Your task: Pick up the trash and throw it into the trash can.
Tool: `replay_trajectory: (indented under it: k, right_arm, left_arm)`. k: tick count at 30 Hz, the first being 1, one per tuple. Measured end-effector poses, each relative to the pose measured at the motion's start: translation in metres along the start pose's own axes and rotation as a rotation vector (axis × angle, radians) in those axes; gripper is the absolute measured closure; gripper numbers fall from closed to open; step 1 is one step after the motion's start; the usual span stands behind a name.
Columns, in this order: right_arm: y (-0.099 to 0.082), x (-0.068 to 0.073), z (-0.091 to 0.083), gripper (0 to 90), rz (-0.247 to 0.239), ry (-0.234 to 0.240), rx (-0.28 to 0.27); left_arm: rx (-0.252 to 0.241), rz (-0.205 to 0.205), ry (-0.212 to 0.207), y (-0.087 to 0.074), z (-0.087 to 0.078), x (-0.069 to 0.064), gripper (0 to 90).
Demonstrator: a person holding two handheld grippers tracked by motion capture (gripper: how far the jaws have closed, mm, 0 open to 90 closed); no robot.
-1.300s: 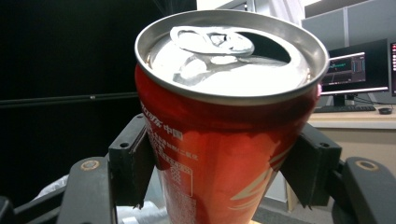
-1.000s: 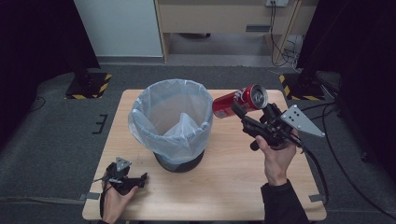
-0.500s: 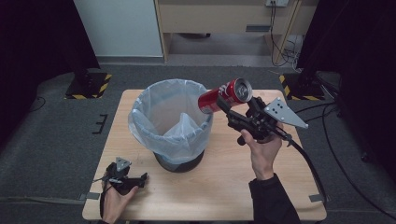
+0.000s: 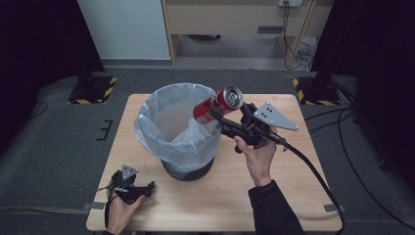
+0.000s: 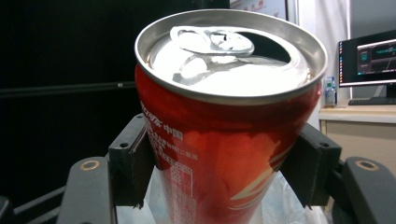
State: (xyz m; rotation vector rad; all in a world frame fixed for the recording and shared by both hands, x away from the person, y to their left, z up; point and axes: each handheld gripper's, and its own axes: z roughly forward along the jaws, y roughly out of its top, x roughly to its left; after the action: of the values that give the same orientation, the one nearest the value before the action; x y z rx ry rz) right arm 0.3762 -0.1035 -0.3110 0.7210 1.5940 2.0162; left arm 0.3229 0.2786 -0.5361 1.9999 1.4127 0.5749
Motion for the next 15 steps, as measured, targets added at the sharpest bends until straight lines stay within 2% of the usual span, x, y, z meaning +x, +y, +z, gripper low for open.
replay_trajectory:
  k: [8,15]
  right_arm:
    - [-0.014,0.004,0.009,33.5,0.001,0.018,0.053]
    - [-0.028,0.006,0.016,33.5,-0.01,0.024,0.126]
  left_arm:
    - [0.0,0.0,0.0,0.0,0.0,0.0,0.0]
    - [0.0,0.0,0.0,0.0,0.0,0.0,0.0]
